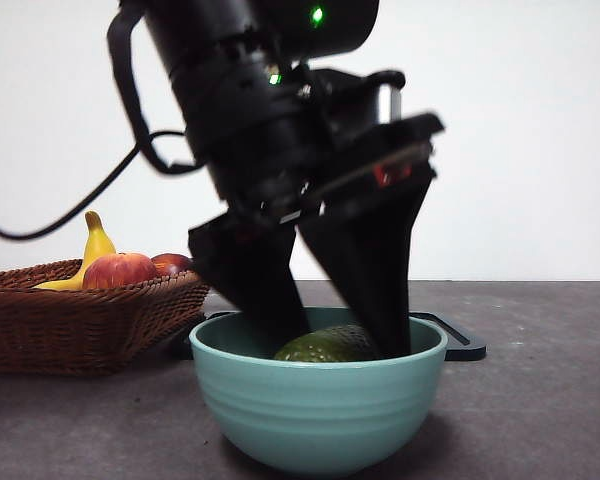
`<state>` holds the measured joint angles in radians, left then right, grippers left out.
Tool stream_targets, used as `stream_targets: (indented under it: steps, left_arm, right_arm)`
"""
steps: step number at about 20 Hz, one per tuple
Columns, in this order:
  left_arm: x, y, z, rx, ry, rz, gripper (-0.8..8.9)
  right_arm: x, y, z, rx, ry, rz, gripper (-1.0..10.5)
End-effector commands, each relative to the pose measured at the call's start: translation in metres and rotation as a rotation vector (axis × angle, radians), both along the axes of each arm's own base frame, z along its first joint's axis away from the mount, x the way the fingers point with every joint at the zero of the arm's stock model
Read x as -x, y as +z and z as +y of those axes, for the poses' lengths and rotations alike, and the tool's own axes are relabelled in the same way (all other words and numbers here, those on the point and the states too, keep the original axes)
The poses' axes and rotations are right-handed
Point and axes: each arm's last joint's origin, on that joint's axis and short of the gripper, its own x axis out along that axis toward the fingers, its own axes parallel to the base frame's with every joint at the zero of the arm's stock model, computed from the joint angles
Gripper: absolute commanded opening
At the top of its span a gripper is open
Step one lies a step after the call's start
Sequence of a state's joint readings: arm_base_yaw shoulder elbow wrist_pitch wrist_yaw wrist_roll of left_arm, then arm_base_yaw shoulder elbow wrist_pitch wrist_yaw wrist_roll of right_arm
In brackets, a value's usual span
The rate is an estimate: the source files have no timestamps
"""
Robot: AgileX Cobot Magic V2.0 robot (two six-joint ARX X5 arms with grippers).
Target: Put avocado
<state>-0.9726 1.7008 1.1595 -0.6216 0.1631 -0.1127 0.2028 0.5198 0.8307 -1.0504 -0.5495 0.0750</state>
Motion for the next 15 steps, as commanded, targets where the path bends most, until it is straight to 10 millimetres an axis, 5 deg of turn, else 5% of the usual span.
stream_targets:
  steps: [1,7,15]
  left_arm:
    - [-0.002,0.013,-0.010,0.018,-0.007,-0.007,3.75]
    - [-0.013,0.059,0.000,0.125,0.029,-0.085,3.74]
    - [-0.035,0.136,0.095,0.292,0.285,-0.267,3.73]
  right_arm:
    - [-0.001,0.005,0.001,-0.001,0.007,-0.020,3.8]
    - [-0.001,0.005,0.001,-0.001,0.007,-0.020,3.8]
    - [-0.001,0.005,0.001,-0.001,0.007,-0.020,3.8]
